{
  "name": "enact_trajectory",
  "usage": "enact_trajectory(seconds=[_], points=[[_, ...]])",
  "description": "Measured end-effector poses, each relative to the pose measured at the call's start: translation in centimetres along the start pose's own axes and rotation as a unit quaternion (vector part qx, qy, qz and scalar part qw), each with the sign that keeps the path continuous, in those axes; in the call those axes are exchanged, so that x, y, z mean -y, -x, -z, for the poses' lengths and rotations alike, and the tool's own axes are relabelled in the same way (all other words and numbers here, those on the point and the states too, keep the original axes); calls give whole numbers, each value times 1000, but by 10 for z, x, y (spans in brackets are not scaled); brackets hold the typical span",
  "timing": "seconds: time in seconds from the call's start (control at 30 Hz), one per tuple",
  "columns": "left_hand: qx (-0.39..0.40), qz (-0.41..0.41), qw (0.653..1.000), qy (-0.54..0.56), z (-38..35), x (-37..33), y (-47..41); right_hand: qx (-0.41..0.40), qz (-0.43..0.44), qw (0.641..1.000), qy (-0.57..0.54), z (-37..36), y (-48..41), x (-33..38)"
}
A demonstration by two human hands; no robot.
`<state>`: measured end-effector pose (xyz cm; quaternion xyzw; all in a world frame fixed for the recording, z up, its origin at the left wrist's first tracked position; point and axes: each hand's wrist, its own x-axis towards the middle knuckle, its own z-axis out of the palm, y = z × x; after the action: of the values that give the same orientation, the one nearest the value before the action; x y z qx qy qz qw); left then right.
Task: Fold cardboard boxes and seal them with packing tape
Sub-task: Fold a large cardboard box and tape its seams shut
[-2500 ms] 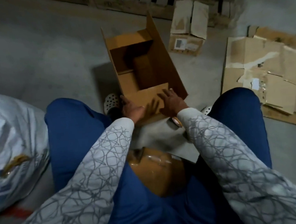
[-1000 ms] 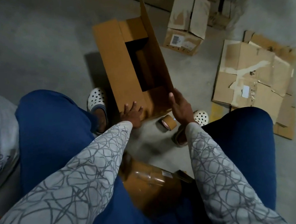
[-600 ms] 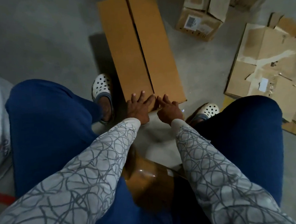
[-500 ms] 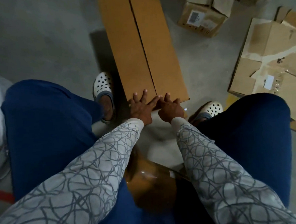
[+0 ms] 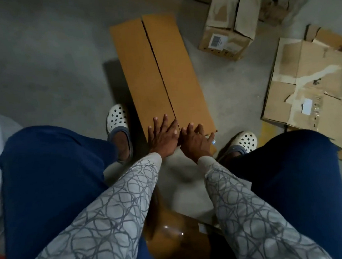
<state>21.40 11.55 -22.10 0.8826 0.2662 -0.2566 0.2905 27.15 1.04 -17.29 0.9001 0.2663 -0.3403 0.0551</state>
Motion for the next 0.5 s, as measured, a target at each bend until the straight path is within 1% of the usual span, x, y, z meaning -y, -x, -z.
enact_trajectory(seconds=[0.07,0.2,0.33,0.5], points=[[-16,1,1000,-6,5,-1,-16,0,10,1000,0,0,-3,-3],[-56,-28,995,-82,20,-3,-60,2,24,999,38,-1,-18,-12],[-107,-34,990,-89,45,-5,-115,0,30,999,44,-5,-25,-16],[-173,-20,977,-125,79,-1,-181,6,28,999,39,-4,-26,-17]])
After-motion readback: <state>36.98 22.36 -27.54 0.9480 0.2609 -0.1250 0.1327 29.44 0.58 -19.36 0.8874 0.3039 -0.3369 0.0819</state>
